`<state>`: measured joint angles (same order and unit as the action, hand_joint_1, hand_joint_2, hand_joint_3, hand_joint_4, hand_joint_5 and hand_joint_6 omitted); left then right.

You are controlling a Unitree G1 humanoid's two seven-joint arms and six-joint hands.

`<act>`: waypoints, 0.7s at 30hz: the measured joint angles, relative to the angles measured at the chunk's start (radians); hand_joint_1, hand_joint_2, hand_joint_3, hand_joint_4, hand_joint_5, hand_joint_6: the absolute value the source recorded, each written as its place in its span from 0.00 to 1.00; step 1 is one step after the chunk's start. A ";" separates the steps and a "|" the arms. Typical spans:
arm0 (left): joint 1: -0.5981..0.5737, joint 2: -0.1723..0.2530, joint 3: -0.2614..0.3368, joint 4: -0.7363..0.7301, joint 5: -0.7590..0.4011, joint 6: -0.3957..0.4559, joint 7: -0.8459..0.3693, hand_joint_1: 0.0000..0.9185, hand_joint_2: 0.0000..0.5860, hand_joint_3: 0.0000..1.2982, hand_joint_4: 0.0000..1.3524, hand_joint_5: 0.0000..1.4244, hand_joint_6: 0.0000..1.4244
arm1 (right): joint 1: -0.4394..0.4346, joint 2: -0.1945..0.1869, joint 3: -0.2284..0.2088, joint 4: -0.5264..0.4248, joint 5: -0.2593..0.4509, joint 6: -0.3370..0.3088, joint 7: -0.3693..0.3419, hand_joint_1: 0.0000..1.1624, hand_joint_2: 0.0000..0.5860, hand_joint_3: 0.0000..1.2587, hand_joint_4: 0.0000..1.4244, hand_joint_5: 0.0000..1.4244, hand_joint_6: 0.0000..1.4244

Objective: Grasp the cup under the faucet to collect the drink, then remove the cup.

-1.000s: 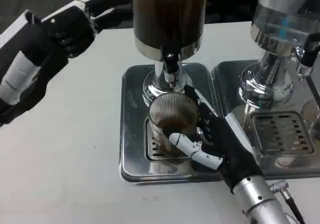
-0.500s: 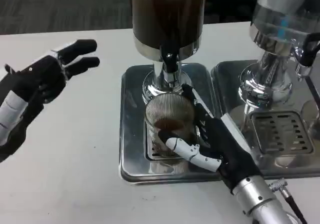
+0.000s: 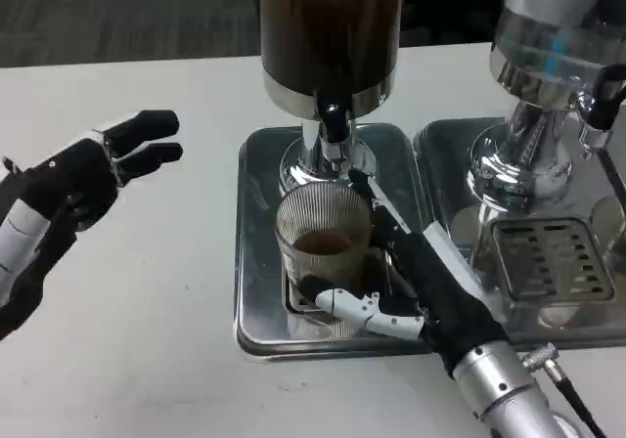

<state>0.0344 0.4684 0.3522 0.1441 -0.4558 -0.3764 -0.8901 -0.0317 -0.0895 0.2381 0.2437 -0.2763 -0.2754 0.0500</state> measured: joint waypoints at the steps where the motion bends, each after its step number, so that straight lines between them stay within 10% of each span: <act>1: 0.002 0.000 0.000 0.003 0.000 0.000 0.002 0.00 0.24 0.17 0.09 0.11 0.06 | 0.001 0.000 0.000 0.000 -0.008 0.008 -0.006 0.61 0.30 0.00 0.00 0.03 0.07; 21: 0.055 0.003 0.011 0.004 -0.001 0.007 0.019 0.00 0.24 0.19 0.11 0.12 0.06 | -0.050 0.043 0.013 0.045 -0.031 0.063 -0.049 0.58 0.31 0.00 0.00 0.02 0.08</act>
<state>0.0892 0.4718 0.3633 0.1479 -0.4569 -0.3689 -0.8711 -0.0816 -0.0469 0.2509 0.2884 -0.3072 -0.2126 0.0009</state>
